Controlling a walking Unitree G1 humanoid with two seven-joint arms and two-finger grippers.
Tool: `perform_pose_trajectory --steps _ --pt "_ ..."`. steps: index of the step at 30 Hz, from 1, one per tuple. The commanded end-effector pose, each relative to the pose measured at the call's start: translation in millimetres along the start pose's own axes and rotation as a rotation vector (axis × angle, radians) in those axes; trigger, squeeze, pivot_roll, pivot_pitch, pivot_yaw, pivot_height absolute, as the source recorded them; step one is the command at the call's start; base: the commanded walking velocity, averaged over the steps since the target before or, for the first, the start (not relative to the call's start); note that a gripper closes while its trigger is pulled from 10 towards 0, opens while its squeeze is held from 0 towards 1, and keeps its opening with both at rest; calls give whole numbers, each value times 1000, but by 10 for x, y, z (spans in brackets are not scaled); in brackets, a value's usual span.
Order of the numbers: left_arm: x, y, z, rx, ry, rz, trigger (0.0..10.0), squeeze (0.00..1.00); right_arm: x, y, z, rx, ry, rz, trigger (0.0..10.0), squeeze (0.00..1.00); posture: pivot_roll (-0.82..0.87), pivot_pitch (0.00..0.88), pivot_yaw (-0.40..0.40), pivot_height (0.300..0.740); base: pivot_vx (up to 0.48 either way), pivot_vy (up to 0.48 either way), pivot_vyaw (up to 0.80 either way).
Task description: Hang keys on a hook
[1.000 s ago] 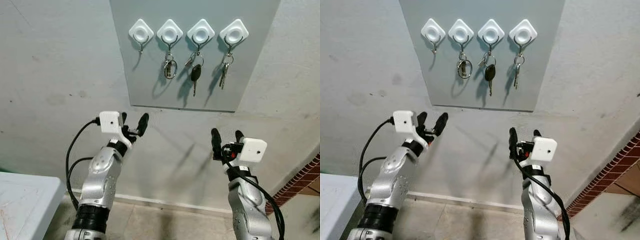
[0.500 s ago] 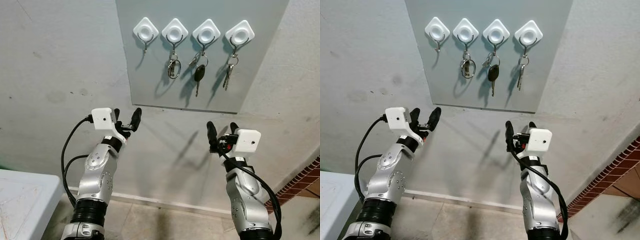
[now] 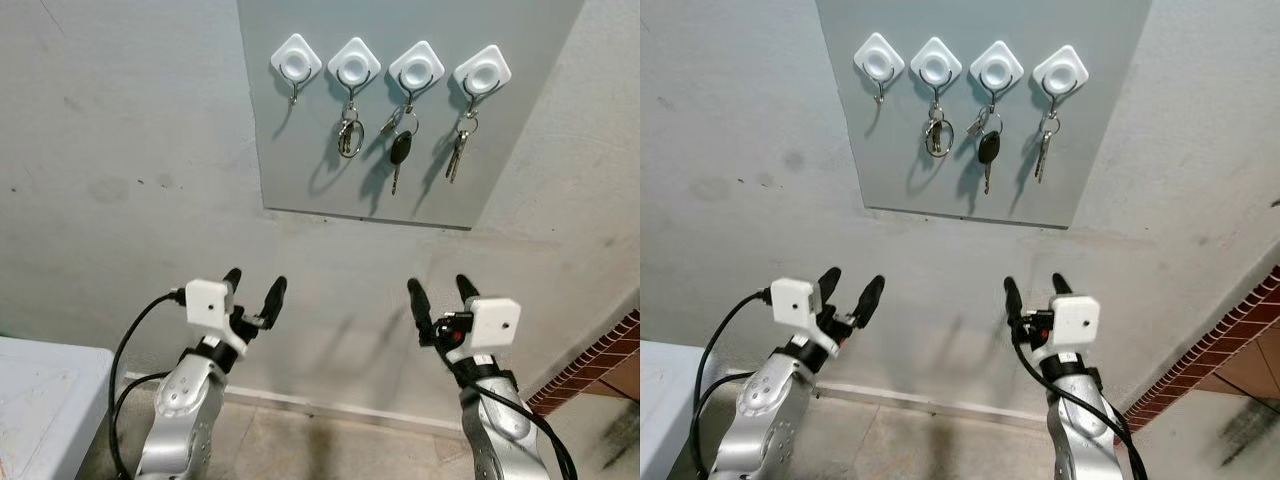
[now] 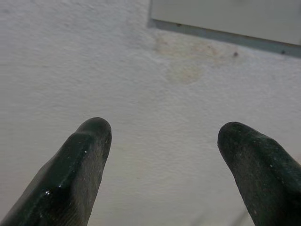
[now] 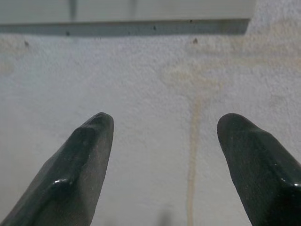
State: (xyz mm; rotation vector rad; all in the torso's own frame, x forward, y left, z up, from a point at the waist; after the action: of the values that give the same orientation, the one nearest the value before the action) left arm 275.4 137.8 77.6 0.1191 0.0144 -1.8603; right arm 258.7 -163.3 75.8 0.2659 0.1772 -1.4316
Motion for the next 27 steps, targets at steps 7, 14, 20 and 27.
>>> perform_pose_trajectory --steps 7,14,20,27 --pt "12 -30 -83 -36 -12 26 10000 0 36 -5 10 -7 4 -27 10000 0 -5 0 6 740 0 0 0" --pt "18 53 -2 -1 -18 32 10000 0 34 30 53 9 -17 -20 10000 0 -7 0 4 740 0 0 0" --pt "15 107 32 11 -14 26 10000 0 31 44 51 1 -35 -14 10000 0 -8 0 3 740 0 0 667" --pt "15 120 25 10 -10 21 10000 0 29 40 47 -2 -31 -11 10000 0 -9 0 0 740 0 0 800"
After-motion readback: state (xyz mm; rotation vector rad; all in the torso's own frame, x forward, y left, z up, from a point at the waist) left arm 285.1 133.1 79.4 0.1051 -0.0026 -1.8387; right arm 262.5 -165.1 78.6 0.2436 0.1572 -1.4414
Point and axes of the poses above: a point about 5 cm out from each wrist's last joint towards the gripper, its own y axis pointing out of the wrist towards the gripper, its own z axis along the axis of the wrist's last joint, x = y × z, the point moved 1 cm from there along y, pointing out of the wrist towards the gripper, and after that the axes turned 14 degrees about y, right-handed, at the moved point
